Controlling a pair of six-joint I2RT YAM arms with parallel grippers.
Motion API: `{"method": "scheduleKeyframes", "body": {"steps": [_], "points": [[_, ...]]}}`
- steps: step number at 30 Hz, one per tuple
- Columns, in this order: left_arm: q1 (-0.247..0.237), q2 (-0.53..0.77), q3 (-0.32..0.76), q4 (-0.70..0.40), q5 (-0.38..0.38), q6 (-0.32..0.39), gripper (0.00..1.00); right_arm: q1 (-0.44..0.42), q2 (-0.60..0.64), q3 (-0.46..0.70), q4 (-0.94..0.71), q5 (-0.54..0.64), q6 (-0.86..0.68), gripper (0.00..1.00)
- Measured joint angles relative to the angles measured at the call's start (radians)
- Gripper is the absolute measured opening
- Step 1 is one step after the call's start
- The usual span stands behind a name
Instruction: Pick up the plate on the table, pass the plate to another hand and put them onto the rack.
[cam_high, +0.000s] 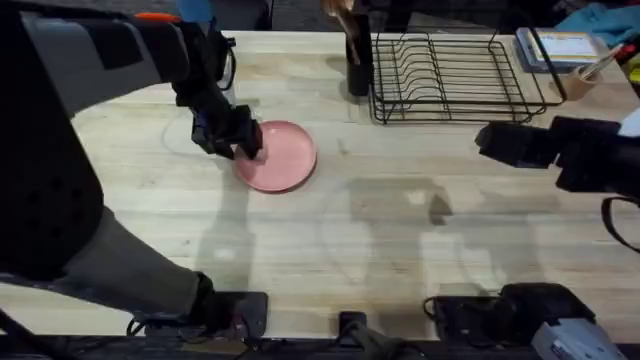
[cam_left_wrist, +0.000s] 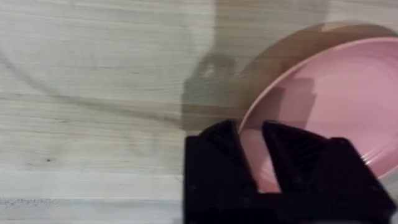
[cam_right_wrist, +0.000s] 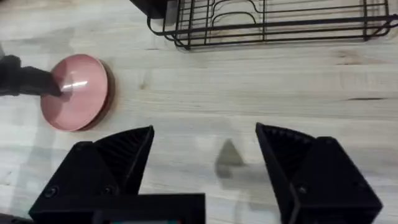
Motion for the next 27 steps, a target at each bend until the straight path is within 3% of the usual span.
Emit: {"method": "scheduleKeyframes", "body": {"steps": [4, 5, 15, 27], "points": [[0.003, 0.0, 0.009, -0.003, 0.002, -0.004, 0.074, 0.0, 0.0, 0.0, 0.0, 0.0, 0.0, 0.998], [0.005, -0.001, 0.013, -0.003, 0.008, -0.006, 0.057, 0.0, 0.0, 0.0, 0.0, 0.0, 0.0, 0.998], [0.005, 0.0, 0.04, -0.072, 0.032, -0.009, 0.04, 0.0, 0.0, 0.0, 0.036, 0.0, 0.0, 0.998], [0.003, 0.001, 0.221, -0.23, 0.034, -0.019, 0.044, 0.0, 0.0, 0.0, 0.05, 0.021, 0.0, 0.998]]}}
